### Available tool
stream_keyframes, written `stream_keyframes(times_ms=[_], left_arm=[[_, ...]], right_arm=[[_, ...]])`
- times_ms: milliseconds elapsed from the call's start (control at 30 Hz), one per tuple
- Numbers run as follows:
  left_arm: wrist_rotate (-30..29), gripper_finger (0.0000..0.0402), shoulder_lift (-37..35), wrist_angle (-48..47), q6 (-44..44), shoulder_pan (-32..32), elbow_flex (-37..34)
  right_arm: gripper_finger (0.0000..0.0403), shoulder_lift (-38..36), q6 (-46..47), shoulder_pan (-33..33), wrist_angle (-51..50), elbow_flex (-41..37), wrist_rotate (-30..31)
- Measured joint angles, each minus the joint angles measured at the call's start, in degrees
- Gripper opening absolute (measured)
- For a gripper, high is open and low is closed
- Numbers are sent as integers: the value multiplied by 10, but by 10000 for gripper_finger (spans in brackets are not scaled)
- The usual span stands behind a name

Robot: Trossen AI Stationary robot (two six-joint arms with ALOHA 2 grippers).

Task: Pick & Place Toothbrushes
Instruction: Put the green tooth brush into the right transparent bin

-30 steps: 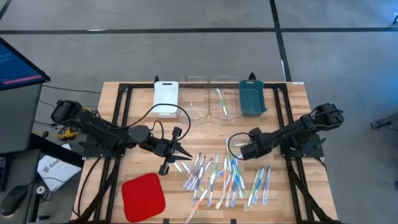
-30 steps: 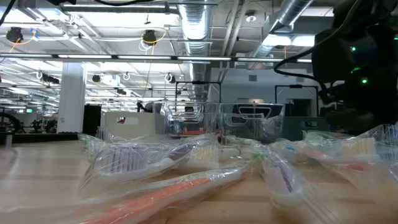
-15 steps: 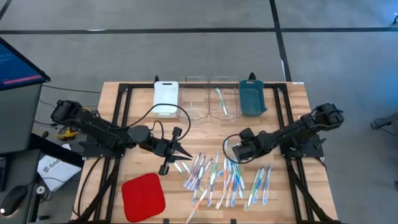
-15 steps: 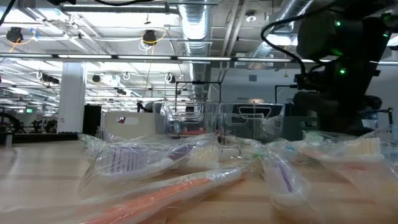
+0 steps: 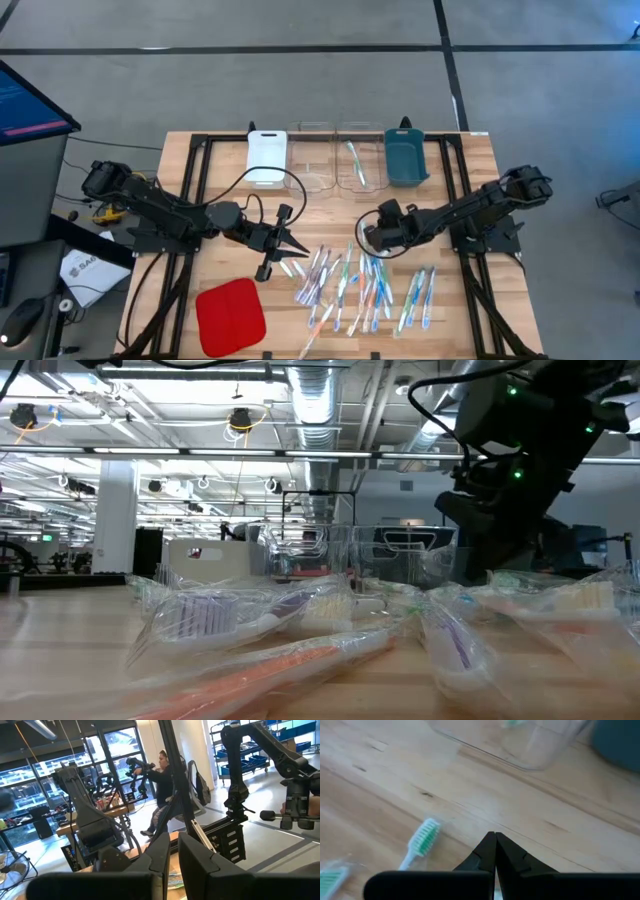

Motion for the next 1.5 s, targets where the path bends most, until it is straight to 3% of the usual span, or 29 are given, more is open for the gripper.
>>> stream_keyframes(times_ms=[233,467,633,1133,1333,1500], left_arm=[[0,33,0,0,0,0,0],[0,33,0,0,0,0,0],[0,33,0,-1,0,0,0],[0,33,0,0,-1,0,0],[0,33,0,0,-1,0,0],[0,33,0,0,-1,0,0]], right_arm=[[0,5,0,-5,6,-1,0],[0,77,-9,-19,68,2,-33],[0,100,1,1,47,25,-34],[0,48,67,80,-102,49,-174],[0,33,130,125,-162,46,-195],[0,-5,166,154,-178,47,-159]])
